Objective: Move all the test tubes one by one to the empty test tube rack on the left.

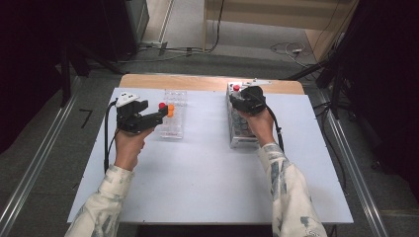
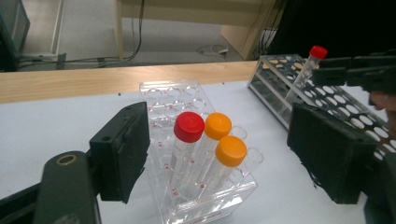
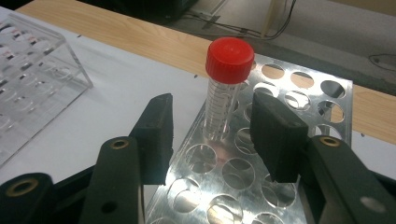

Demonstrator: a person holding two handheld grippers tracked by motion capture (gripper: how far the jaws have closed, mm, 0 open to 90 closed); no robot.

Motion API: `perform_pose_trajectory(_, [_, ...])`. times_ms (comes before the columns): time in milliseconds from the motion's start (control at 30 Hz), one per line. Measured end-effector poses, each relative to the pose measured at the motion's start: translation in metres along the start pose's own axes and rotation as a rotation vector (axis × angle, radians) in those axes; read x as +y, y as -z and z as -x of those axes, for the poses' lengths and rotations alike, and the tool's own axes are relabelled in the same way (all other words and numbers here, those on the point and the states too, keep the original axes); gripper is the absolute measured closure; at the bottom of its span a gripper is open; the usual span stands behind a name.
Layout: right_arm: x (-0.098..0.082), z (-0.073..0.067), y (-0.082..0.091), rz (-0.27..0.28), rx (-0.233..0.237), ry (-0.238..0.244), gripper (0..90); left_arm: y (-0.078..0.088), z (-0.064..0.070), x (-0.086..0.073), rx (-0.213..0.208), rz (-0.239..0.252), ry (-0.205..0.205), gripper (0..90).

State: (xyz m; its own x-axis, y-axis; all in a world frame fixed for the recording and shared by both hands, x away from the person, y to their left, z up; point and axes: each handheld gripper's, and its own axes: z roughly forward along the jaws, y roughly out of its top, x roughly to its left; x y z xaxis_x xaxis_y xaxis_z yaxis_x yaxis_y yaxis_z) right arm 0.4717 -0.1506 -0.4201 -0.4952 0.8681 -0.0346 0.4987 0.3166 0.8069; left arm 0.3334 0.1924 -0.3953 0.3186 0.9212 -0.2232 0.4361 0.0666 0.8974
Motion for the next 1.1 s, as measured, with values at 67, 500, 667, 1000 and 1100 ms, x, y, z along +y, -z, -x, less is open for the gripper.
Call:
perform_pose_trajectory(67, [0.002,0.0,-0.004,-0.011,-0.008,-0.008,51.1,0.001,-0.001,0.001,-0.001,0.008,0.005,21.3])
perform_pose_trajectory(500, [0.008,0.002,-0.021,-0.07,-0.032,-0.025,62.4,0.004,0.001,0.001,0.001,0.011,-0.018,21.4])
perform_pose_trajectory(667, [0.009,0.003,-0.024,-0.085,-0.036,-0.025,67.4,0.004,0.002,0.002,0.0,0.012,-0.019,21.5])
perform_pose_trajectory(1000, [0.012,0.0,-0.02,-0.056,-0.041,-0.003,71.2,0.005,0.002,0.002,0.002,0.011,-0.021,21.6])
perform_pose_trajectory(1100, [0.017,0.001,-0.013,-0.03,-0.038,-0.002,71.2,0.005,0.002,0.002,0.002,0.012,-0.019,21.5])
